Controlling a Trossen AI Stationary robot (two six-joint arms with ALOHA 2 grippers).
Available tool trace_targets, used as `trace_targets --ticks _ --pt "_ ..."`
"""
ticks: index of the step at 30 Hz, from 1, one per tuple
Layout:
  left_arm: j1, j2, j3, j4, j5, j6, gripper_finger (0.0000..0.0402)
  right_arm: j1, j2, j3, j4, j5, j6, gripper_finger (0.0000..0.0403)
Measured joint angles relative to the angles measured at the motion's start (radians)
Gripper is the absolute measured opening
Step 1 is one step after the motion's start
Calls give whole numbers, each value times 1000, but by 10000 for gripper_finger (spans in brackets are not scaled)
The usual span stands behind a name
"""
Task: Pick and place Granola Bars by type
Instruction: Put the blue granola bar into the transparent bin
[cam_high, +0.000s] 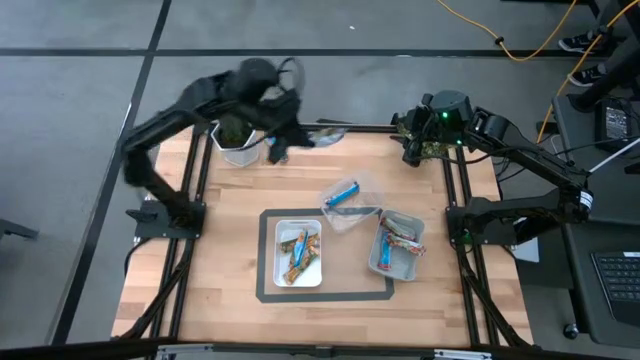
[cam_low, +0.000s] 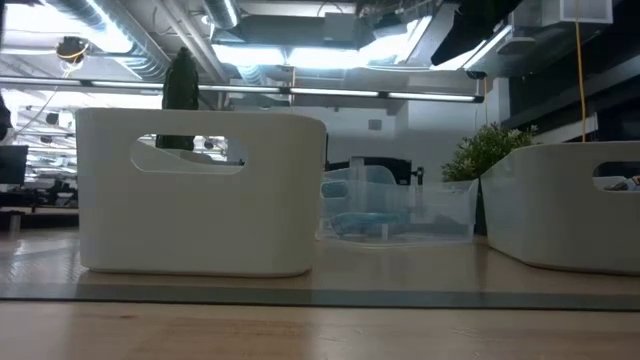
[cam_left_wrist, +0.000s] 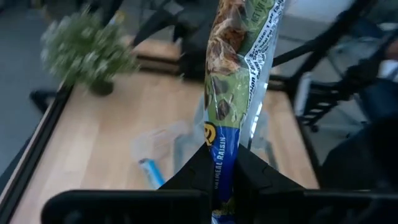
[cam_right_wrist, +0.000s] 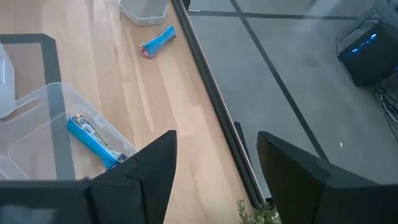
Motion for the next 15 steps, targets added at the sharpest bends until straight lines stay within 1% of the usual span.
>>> trace_targets --ticks 3,5,8,11,13,15 --pt "-31 -155 -189 182 41 -20 18 0 0 0 0 -1 0 224" --pt "-53 -256 -324 376 54 -59 18 0 0 0 4 -3 -2 224" --pt "-77 -381 -505 692 53 -138 18 0 0 0 20 -40 -24 224" --pt "-101 -462 -634 936 53 -211 18 0 0 0 61 -71 -26 224" --pt "-120 -490 -683 1010 51 -242 18 0 0 0 78 -72 -26 224" --pt "-137 -497 -707 1017 36 -263 18 0 0 0 96 -71 -26 224"
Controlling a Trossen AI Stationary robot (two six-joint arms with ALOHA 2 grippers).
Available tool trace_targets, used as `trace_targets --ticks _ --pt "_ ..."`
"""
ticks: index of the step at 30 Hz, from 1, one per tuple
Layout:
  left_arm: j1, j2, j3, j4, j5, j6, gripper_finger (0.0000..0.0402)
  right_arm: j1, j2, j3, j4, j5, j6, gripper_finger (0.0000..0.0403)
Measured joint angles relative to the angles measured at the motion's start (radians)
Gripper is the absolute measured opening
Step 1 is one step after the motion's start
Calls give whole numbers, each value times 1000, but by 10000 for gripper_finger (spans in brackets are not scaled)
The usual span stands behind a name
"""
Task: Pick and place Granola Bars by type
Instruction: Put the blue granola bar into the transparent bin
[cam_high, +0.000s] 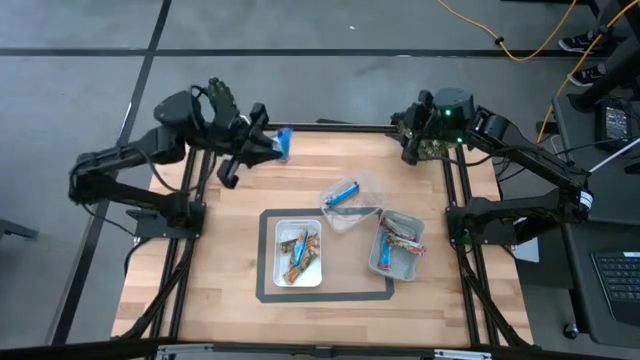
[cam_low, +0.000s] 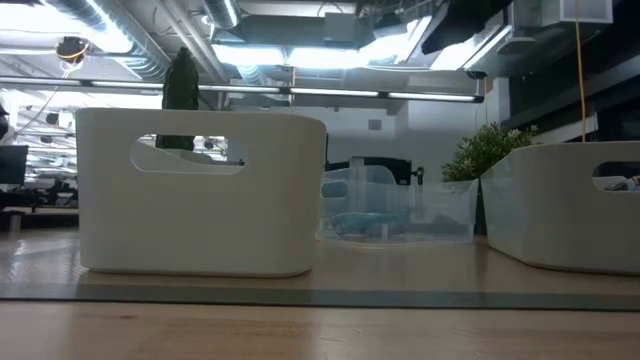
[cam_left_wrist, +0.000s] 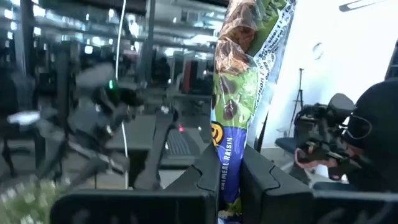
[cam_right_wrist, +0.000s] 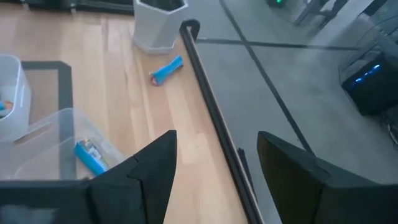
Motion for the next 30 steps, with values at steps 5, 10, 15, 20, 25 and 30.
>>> trace_targets --ticks 5,10,15,20,25,30 --pt "-45 65 -4 -18 -48 -37 18 0 0 0 14 0 3 224" --pt "-87 229 52 109 15 -71 18 0 0 0 14 1 25 224" --pt "-86 342 157 91 77 -87 18 0 0 0 13 1 56 224" --pt "-54 387 172 -42 -24 -90 18 0 0 0 11 1 51 224" --pt "-4 469 173 -310 -286 -84 18 0 0 0 11 1 34 224" --pt "1 601 172 -485 -512 -27 18 0 0 0 11 1 34 224"
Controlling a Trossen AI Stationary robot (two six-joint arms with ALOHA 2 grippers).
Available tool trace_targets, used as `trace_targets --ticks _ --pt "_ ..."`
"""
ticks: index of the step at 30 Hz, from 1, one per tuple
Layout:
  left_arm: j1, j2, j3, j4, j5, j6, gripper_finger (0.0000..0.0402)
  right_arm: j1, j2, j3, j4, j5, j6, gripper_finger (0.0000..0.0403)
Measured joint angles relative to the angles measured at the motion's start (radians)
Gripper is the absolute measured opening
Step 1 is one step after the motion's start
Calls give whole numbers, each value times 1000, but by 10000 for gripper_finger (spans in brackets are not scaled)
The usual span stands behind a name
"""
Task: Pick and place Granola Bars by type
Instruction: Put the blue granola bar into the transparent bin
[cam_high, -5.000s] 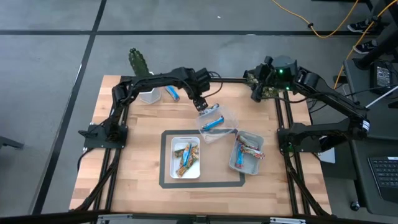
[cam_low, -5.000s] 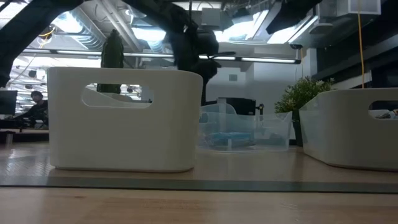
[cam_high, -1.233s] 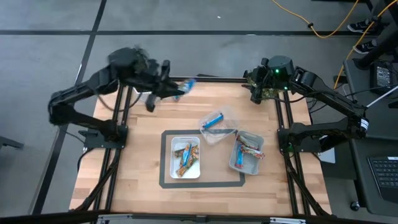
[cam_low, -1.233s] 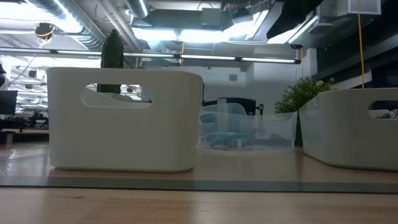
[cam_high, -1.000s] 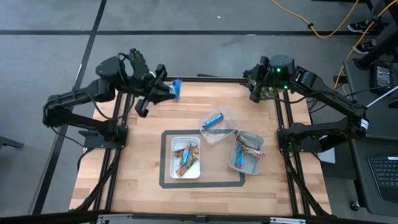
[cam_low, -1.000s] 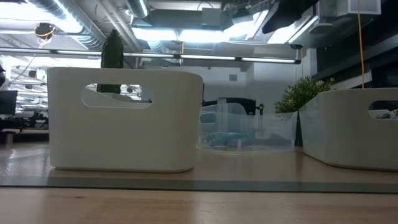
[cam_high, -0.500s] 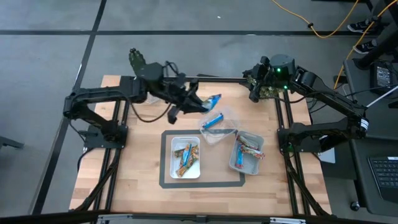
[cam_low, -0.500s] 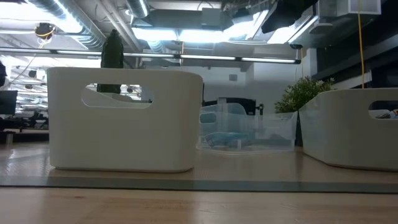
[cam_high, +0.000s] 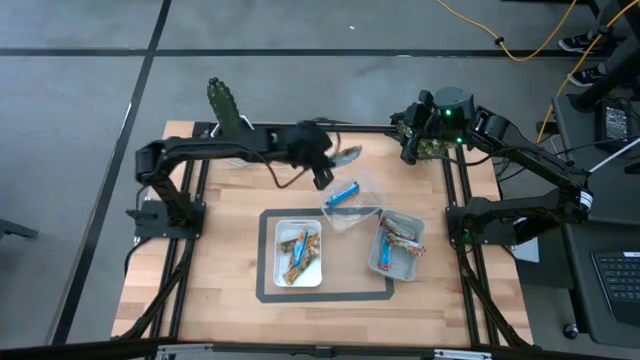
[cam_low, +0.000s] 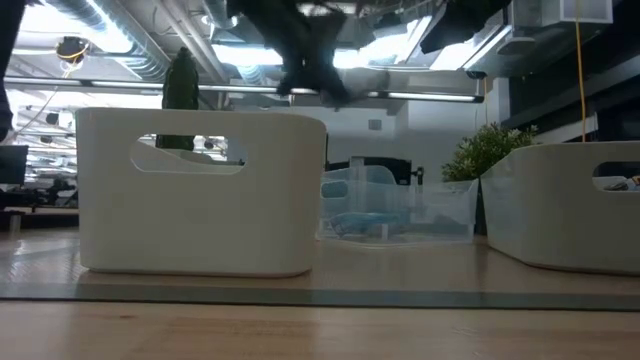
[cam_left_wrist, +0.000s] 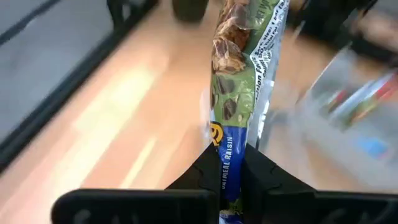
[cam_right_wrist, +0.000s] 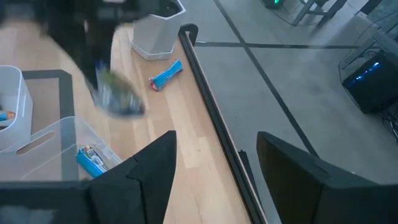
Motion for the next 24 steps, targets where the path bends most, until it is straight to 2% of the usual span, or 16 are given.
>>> trace_targets --ticks 4,8,16,24 --pt "-38 73 0 -38 -5 10 18 0 0 0 0 0 8 224" --pt "-75 94 0 -29 -3 -17 18 0 0 0 0 0 12 224" --pt "-42 100 1 -26 117 14 18 0 0 0 0 0 11 224" --pt "-46 182 1 -16 139 119 18 0 3 0 1 0 11 224"
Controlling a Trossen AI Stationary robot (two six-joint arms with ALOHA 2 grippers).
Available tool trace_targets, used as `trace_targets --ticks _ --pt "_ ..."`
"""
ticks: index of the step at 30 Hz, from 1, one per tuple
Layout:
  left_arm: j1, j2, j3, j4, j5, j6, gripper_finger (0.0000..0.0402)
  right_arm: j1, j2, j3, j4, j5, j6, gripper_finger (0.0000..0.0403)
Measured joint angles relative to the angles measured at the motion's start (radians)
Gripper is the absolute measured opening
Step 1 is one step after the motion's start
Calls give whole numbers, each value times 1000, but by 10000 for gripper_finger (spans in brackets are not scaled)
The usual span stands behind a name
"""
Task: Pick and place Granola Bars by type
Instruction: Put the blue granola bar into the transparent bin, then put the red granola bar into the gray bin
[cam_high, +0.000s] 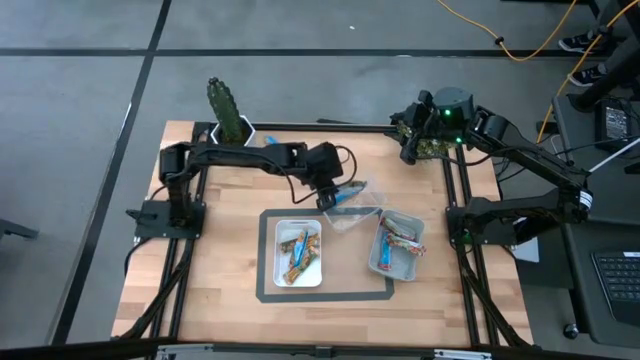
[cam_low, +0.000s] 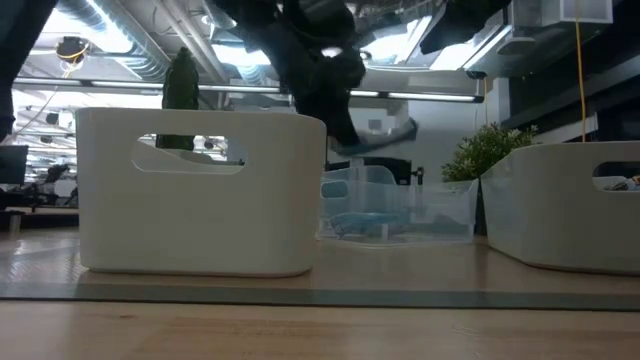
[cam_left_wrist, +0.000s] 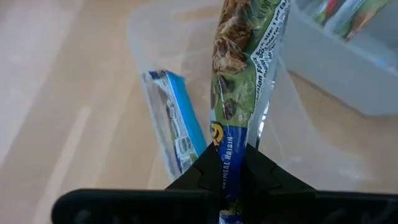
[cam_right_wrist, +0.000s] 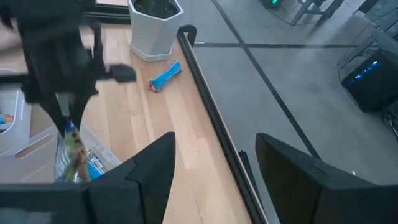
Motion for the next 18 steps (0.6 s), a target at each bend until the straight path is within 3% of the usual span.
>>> trace_targets --ticks 9,16,18 --pt "-12 69 0 66 47 44 41 0 1 0 -14 0 3 224" --pt "-4 54 76 -22 30 140 130 0 1 0 -16 0 3 224" --pt "-2 55 103 -55 -17 169 162 0 1 0 -16 0 3 224"
